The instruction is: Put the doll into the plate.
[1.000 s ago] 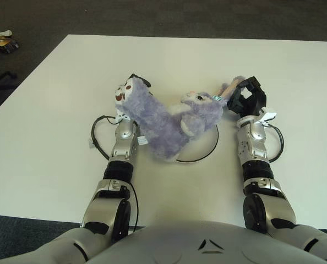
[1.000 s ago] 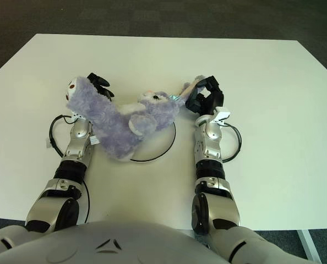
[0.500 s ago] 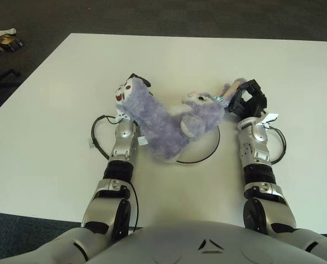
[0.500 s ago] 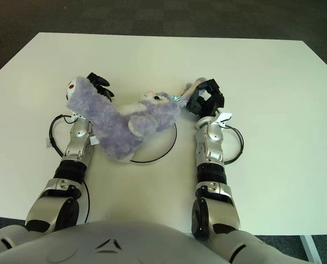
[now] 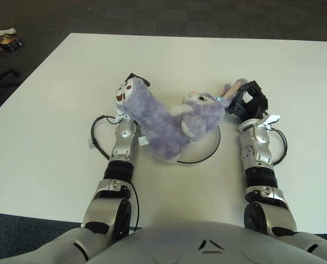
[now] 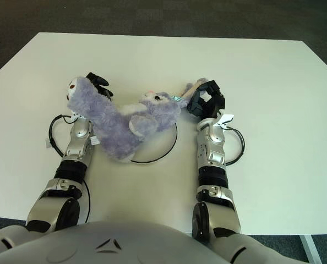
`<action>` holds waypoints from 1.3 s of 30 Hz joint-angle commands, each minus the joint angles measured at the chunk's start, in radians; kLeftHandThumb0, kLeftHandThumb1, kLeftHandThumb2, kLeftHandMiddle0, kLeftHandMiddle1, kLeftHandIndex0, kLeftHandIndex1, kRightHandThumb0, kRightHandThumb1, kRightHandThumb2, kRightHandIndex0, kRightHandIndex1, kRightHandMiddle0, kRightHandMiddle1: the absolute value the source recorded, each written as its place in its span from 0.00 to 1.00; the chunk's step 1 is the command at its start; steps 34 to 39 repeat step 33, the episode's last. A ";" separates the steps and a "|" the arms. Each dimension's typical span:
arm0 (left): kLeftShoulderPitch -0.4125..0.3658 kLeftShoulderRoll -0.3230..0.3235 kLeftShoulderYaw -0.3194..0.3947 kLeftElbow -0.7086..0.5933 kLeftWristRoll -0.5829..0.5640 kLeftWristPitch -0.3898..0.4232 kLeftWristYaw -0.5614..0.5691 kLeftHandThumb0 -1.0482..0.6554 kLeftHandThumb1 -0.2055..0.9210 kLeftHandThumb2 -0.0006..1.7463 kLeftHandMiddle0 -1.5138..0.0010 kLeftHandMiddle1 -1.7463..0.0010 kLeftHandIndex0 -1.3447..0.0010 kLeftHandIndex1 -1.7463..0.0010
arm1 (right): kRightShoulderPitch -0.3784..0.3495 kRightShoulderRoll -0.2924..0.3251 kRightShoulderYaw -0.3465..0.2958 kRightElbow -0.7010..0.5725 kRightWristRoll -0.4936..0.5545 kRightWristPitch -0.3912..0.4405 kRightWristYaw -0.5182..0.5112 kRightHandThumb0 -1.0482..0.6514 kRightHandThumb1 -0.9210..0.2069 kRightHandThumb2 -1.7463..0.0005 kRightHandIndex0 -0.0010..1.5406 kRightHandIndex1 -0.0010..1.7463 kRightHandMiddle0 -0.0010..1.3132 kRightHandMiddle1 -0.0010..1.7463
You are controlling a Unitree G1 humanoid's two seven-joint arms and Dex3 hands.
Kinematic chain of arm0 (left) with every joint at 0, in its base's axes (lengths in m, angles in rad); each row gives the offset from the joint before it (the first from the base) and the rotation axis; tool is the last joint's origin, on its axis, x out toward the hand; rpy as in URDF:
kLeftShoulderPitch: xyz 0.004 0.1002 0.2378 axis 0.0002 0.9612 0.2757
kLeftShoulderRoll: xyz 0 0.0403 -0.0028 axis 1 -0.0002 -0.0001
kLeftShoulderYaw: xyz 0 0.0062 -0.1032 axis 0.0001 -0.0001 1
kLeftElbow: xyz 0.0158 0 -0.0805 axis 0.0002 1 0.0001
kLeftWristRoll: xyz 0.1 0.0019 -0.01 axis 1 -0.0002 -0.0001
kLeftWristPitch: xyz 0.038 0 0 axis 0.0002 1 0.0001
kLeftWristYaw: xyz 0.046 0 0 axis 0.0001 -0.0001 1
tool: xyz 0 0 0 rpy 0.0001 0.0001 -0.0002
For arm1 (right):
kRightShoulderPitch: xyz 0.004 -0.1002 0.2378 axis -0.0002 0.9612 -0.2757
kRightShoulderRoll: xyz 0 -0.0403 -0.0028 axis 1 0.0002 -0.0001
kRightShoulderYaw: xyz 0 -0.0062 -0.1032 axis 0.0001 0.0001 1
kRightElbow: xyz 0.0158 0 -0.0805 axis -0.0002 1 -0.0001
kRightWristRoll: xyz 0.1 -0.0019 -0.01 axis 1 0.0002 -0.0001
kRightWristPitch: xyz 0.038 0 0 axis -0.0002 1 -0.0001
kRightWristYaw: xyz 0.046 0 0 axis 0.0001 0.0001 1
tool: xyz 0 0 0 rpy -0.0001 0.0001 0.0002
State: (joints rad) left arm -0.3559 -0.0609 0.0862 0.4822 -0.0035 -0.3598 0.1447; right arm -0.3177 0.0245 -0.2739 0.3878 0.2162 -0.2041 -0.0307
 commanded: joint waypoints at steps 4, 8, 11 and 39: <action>0.066 -0.004 0.005 0.035 0.006 0.014 0.016 0.61 0.34 0.85 0.60 0.00 0.56 0.00 | 0.067 0.012 -0.001 0.026 0.004 0.045 -0.016 0.34 0.51 0.26 0.87 1.00 0.45 1.00; 0.066 -0.004 0.004 0.034 0.005 0.017 0.016 0.61 0.35 0.85 0.60 0.00 0.56 0.00 | 0.069 0.014 -0.003 0.017 0.009 0.056 -0.021 0.34 0.52 0.26 0.86 1.00 0.46 1.00; 0.066 -0.004 0.005 0.033 0.004 0.017 0.017 0.61 0.35 0.85 0.60 0.00 0.56 0.00 | 0.070 0.016 -0.004 0.013 0.012 0.060 -0.021 0.34 0.52 0.26 0.86 1.00 0.46 1.00; 0.072 -0.001 0.001 0.019 0.011 0.028 0.013 0.61 0.33 0.85 0.60 0.00 0.55 0.00 | 0.080 0.014 -0.001 -0.007 0.012 0.081 -0.022 0.33 0.53 0.25 0.86 1.00 0.46 1.00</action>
